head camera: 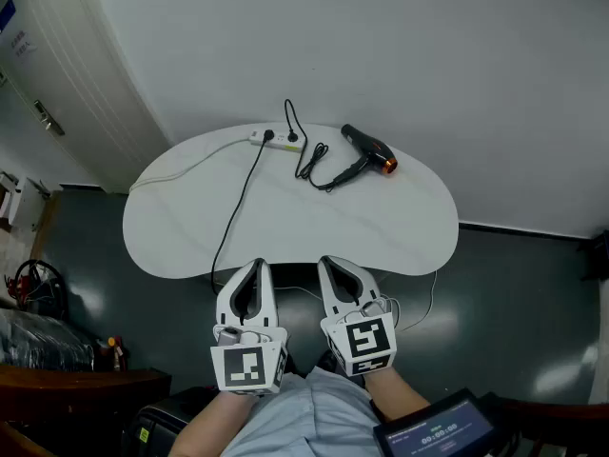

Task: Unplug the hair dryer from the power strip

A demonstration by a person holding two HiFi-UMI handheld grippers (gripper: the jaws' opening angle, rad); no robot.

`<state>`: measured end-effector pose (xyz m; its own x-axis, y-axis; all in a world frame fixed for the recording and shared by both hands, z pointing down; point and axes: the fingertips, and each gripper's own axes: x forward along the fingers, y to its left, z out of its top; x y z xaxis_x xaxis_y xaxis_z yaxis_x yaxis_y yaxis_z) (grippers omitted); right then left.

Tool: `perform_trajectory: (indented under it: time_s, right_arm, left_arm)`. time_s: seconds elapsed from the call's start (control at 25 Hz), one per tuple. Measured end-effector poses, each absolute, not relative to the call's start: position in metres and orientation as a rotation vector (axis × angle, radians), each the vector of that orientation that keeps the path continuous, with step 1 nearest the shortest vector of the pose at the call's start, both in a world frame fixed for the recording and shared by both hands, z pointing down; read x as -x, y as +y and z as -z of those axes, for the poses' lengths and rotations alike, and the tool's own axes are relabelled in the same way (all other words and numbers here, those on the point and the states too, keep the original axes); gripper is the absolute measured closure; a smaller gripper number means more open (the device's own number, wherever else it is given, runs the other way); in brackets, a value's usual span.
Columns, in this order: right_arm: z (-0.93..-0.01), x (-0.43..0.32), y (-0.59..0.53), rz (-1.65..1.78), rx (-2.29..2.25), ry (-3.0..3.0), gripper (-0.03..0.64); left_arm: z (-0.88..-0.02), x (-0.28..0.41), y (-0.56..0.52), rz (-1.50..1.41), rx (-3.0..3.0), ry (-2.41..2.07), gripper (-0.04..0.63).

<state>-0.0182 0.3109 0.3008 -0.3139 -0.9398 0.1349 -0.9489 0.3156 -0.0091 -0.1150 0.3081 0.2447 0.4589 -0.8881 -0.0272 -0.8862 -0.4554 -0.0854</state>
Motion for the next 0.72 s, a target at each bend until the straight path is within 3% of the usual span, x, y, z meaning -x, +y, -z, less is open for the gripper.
perform_trajectory:
  time_s: [0.72]
  right_arm:
    - [-0.322,0.004,0.31,-0.25,-1.761,-2.481,0.615]
  left_arm:
    - [-0.261,0.106,0.311,0.08,2.61,1.647,0.597]
